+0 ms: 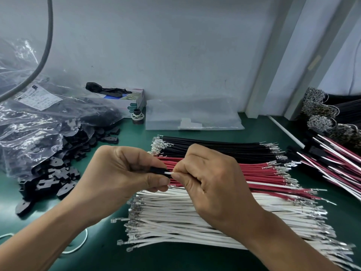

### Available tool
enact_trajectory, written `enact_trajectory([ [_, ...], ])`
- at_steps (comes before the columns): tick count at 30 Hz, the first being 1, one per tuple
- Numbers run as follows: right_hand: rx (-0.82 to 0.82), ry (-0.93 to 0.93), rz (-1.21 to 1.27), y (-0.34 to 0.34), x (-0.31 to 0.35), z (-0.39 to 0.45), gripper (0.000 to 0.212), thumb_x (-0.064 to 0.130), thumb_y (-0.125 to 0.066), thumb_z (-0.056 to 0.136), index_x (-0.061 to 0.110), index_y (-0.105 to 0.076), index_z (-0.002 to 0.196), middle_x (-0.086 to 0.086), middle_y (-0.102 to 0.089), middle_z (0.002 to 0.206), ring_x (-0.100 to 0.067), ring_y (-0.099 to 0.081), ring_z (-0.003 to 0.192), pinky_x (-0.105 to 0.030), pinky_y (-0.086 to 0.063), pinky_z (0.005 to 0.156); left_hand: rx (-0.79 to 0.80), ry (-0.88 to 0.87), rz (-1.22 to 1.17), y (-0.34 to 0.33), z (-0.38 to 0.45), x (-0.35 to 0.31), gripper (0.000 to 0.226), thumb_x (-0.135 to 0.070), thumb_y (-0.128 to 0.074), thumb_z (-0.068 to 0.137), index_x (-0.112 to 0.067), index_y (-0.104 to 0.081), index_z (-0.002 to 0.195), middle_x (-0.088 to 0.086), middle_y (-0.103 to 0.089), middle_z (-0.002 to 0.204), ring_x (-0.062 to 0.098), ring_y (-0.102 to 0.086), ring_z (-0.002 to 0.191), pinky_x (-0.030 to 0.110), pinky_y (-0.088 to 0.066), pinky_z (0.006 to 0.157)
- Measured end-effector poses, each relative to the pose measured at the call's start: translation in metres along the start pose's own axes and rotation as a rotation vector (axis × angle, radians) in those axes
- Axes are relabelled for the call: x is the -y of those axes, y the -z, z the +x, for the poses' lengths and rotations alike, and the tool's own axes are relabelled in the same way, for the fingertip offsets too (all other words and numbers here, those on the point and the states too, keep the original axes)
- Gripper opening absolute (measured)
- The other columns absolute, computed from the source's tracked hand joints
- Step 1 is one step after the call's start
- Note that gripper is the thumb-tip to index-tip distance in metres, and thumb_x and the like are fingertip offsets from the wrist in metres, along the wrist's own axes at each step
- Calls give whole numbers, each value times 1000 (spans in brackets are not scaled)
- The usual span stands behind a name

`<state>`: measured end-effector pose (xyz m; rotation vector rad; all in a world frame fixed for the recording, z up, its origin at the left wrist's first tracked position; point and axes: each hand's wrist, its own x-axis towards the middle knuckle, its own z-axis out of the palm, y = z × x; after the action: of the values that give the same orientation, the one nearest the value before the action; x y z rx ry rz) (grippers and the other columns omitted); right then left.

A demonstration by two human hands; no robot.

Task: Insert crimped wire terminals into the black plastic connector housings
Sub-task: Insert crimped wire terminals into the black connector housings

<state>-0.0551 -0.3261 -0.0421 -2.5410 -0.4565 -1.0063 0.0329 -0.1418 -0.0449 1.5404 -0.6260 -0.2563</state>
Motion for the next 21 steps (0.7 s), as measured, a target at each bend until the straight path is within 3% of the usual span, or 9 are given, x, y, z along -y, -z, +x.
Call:
enact_trajectory([
  [5, -29, -8, 25, -3, 1, 0, 12, 15, -68, 92, 10, -69, 81, 5, -56, 78, -11, -51, 66, -28, -45, 58, -17, -24, -9, -2, 0, 1, 29, -16, -90, 51, -11, -83, 79, 21, -76, 74, 36, -77, 66, 36, -65, 65],
  [14, -43, -21, 28, 10, -10, 8, 15, 25, -67, 95, 16, -73, 85, 11, -57, 80, -7, -53, 66, -32, -48, 57, -87, -82, -164, -4, 3, -3, 26, -8, -86, 50, -7, -82, 75, 24, -76, 75, 35, -75, 59, 30, -62, 58],
  [18, -107, -44, 40, 7, -7, 8, 17, 25, -68, 95, 14, -73, 83, 9, -57, 79, -8, -52, 65, -33, -48, 57, -67, -85, -166, -5, 6, 0, 31, -7, -94, 52, -6, -81, 81, 25, -76, 77, 37, -76, 63, 32, -63, 61],
  [21, -97, -40, 3, 8, -2, 12, 16, 28, -66, 96, 16, -72, 86, 9, -58, 81, -8, -53, 71, -33, -48, 61, -103, -91, -191, 0, 9, 5, 50, -32, -101, 48, -7, -81, 86, 24, -76, 79, 40, -76, 66, 37, -64, 65],
])
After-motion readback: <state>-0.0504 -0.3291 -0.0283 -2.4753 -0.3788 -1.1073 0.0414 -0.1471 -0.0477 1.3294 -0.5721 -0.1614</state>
